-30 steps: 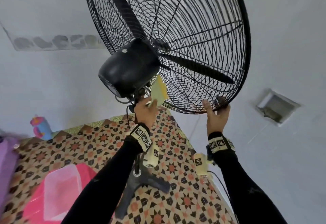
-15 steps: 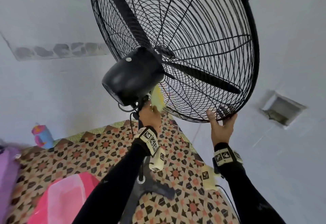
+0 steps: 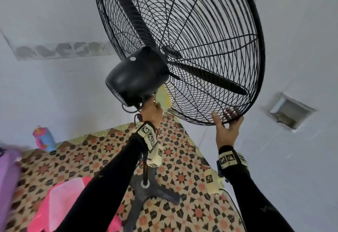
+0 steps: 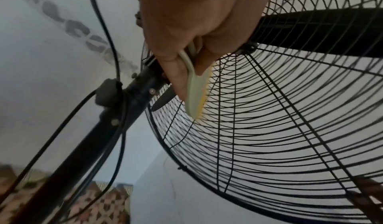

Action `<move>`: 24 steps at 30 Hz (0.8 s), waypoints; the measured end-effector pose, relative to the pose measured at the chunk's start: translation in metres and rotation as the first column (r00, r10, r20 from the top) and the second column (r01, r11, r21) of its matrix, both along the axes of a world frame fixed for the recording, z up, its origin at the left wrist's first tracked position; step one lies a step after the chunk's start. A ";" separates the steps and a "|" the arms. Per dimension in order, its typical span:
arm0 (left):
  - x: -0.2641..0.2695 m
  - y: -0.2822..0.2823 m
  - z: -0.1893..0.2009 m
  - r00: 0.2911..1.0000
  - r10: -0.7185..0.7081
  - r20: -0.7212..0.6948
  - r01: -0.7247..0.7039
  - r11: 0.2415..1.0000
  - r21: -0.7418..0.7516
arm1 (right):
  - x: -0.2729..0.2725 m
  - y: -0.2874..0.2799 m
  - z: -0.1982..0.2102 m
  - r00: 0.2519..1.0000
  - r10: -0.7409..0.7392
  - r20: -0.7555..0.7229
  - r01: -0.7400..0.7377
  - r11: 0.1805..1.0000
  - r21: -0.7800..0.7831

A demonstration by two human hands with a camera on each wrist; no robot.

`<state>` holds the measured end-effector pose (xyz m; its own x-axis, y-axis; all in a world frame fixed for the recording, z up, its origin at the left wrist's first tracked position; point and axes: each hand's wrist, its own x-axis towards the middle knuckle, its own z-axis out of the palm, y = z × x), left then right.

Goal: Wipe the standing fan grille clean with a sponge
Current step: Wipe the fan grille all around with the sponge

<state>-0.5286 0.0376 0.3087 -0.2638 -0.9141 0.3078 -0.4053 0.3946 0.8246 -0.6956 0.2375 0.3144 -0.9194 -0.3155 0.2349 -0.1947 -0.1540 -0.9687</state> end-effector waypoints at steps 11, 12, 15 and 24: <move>0.014 0.013 -0.034 0.922 -0.104 -0.372 0.131 0.990 0.046 | 0.002 0.004 0.001 0.999 0.004 -0.034 -0.003 1.000 0.023; 0.013 0.018 -0.031 0.916 -0.116 -0.383 0.129 0.992 0.008 | 0.002 0.004 0.001 0.999 0.008 -0.033 -0.007 1.000 0.022; 0.010 0.026 -0.029 0.914 -0.151 -0.376 0.121 0.988 -0.100 | 0.003 0.006 0.001 0.999 0.019 -0.034 -0.018 1.000 0.017; 0.015 0.033 -0.021 0.953 -0.095 -0.287 0.051 0.986 -0.156 | 0.003 0.008 0.002 0.999 0.025 -0.042 -0.024 0.999 0.027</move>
<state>-0.5133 0.0704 0.2877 -0.2068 -0.8355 0.5091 -0.1203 0.5381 0.8342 -0.6929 0.2459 0.3161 -0.9008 -0.3443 0.2647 -0.2322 -0.1333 -0.9635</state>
